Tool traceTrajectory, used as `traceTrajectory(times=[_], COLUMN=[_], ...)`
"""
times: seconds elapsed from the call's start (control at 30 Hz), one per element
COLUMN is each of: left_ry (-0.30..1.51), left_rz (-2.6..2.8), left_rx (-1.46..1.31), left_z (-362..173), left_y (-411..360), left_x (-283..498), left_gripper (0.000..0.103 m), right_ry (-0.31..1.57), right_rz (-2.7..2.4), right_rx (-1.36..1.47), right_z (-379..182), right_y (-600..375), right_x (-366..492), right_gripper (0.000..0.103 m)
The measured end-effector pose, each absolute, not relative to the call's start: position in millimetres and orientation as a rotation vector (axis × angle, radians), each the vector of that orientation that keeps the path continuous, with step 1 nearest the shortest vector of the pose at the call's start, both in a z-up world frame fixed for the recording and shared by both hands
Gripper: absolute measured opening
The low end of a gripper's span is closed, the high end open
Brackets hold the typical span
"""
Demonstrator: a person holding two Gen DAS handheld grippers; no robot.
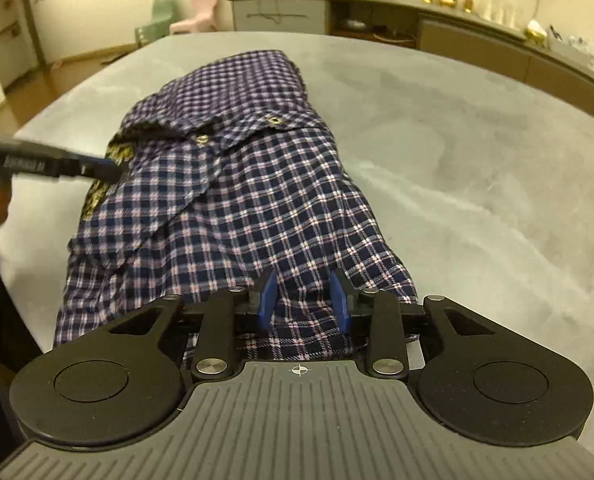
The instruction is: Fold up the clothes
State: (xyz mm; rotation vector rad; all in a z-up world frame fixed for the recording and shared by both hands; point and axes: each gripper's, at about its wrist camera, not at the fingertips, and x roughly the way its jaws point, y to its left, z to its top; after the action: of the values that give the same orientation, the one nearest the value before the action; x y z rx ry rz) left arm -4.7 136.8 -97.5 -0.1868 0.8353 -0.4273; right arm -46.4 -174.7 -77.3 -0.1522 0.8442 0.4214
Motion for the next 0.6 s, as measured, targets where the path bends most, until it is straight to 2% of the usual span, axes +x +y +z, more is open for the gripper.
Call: traceTrajectory(times=[0.07,0.13,0.17,0.23,0.27,0.3,0.43,0.47,0.5,0.6], left_ry=[0.84,0.863,0.865,0.883,0.891,0.895,0.828,0.805,0.784,0.722], left_rz=[-0.456,-0.455,-0.449,-0.417,-0.401,-0.364,-0.227,-0.19,-0.183,-0.177], left_rx=[-0.195,-0.13,-0.095,-0.048,-0.026,0.001,0.038,0.043,0.049,0.071], left_z=[-95.6,-98.0,-97.5,-94.3,-92.7,-90.0,-82.0,-79.4,-72.9,-50.3], left_y=[135.2,130.0,124.1,125.6,126.7,130.6,138.8,140.3,142.1,148.4], left_x=[-4.7,-2.7,-0.5,16.7,25.7,37.5,78.5,86.9,81.7,56.1], left_gripper=[0.027,0.027,0.027,0.018,0.007,0.004,0.004,0.004,0.012,0.024], right_ry=[0.806,0.75,0.744,0.804,0.818,0.831,0.902,0.913,0.905,0.862], right_rz=[0.427,0.403,0.389,0.4,0.393,0.385,0.525,0.614,0.664,0.762], right_rx=[-0.139,-0.122,-0.122,-0.154,-0.19,-0.227,-0.163,-0.157,-0.182,-0.235], right_z=[-66.1,-58.8,-57.9,-71.2,-77.4,-83.3,-71.9,-67.6,-63.3,-47.5], right_y=[-179.3,-187.9,-190.8,-189.6,-185.1,-180.3,-135.5,-119.3,-107.0,-82.4], right_x=[-48.8,-45.1,-41.2,-32.2,-33.9,-35.9,-65.6,-76.7,-84.8,-96.0], right_gripper=[0.033,0.041,0.041,0.041,0.04,0.041,0.041,0.039,0.038,0.035])
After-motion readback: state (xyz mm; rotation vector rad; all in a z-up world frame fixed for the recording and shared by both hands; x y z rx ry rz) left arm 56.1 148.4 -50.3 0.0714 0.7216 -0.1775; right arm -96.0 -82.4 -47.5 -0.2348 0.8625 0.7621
